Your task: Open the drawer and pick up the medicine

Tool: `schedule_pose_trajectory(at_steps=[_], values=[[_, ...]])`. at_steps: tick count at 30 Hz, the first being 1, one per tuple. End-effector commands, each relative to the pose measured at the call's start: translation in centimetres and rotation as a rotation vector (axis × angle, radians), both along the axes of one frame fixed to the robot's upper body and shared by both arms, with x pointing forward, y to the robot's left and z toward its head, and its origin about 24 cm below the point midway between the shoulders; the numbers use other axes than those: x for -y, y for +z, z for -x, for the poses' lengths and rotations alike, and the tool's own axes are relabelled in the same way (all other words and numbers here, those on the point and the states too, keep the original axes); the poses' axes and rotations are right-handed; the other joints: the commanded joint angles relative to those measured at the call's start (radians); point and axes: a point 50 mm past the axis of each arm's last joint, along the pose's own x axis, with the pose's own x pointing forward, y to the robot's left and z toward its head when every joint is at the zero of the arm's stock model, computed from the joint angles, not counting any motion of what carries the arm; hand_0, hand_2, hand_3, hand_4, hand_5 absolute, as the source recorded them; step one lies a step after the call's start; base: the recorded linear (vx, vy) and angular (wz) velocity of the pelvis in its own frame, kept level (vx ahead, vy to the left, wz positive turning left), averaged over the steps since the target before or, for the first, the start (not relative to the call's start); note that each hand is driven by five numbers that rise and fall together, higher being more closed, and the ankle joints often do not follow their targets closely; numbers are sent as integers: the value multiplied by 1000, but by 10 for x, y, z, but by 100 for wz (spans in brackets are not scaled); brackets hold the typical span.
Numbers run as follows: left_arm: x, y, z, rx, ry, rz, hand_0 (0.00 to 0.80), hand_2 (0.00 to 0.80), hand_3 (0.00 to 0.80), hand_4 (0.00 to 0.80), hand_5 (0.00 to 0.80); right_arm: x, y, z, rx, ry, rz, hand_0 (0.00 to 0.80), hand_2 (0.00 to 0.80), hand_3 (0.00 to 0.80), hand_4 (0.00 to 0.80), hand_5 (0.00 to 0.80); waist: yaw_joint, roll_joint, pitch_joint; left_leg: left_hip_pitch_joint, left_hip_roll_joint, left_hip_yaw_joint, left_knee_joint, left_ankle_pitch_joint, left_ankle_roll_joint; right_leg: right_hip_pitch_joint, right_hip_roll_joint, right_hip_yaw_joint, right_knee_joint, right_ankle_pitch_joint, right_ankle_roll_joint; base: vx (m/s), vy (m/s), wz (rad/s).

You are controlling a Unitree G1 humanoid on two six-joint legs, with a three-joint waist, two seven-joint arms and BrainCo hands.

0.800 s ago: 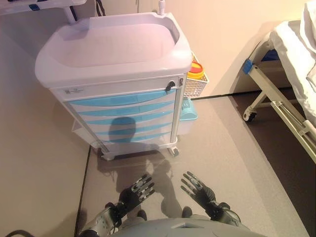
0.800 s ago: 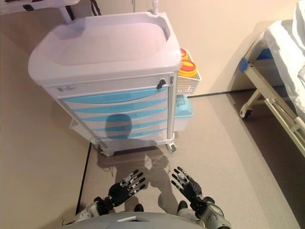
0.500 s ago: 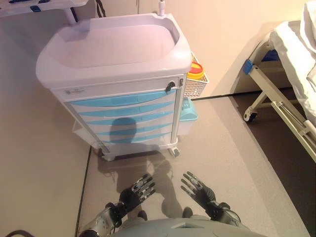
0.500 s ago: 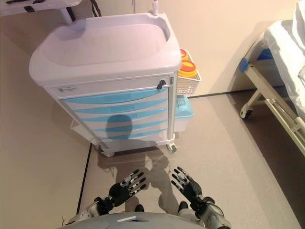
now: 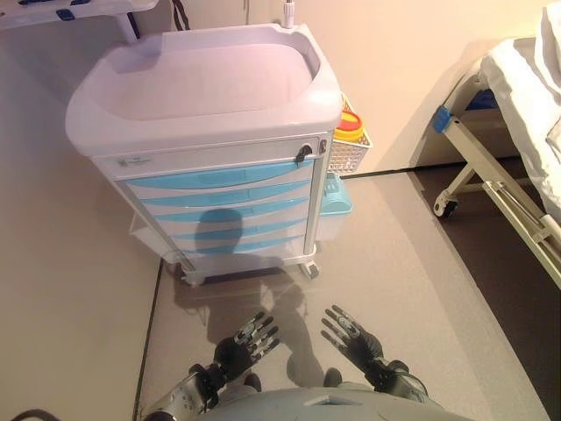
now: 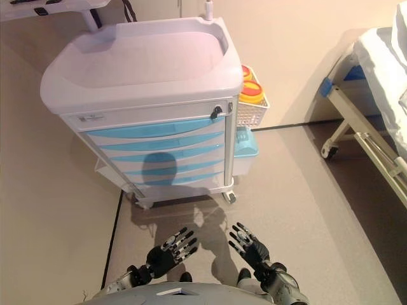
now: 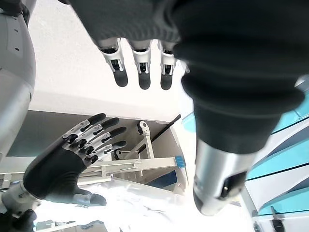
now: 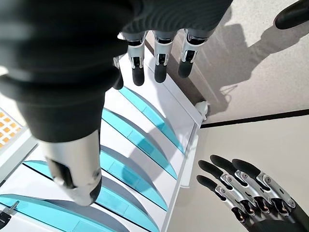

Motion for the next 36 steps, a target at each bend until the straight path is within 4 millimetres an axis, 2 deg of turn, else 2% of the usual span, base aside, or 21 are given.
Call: schedule_pose_trajectory(at_steps=[1,9,14,20,30,36], values=[[6,6,-18,69,90,80,0,0,0,0,0,-7,8,-14,73,25,-31,0,0,0,0,0,6,-13,27,-76,-33,-41,1,-42,3,18,-2,-21,122,-141,40,57,40,0],[6,9,-23,77,205,177,0,0,0,0,0,-4,7,-10,68,35,-29,0,0,0,0,0,4,-10,60,-91,-42,-39,25,-56,11,-14,-23,-12,146,-141,41,50,63,0],[10,15,-34,102,300,278,0,0,0,0,0,-2,11,-16,100,37,-34,0,0,0,0,0,2,-14,108,-148,-55,-40,109,-86,23,-65,-39,3,178,-137,36,-4,79,-3],[11,23,-49,140,386,364,0,0,0,0,0,-4,18,-22,155,48,-46,0,0,0,0,0,-8,-30,183,-227,-70,-18,216,-122,37,-135,-54,31,233,-134,37,-12,58,-7],[6,48,-92,280,481,433,0,0,0,0,0,-15,30,-35,249,103,-58,0,0,0,0,0,-39,-70,298,-372,-69,17,342,-152,63,-307,-59,107,347,-131,49,-26,50,-14],[0,76,-125,448,554,516,0,0,0,0,0,-21,36,-45,300,186,-71,0,0,0,0,0,-54,-102,354,-467,-67,24,439,-180,76,-404,-54,140,428,-135,48,-22,42,-12]])
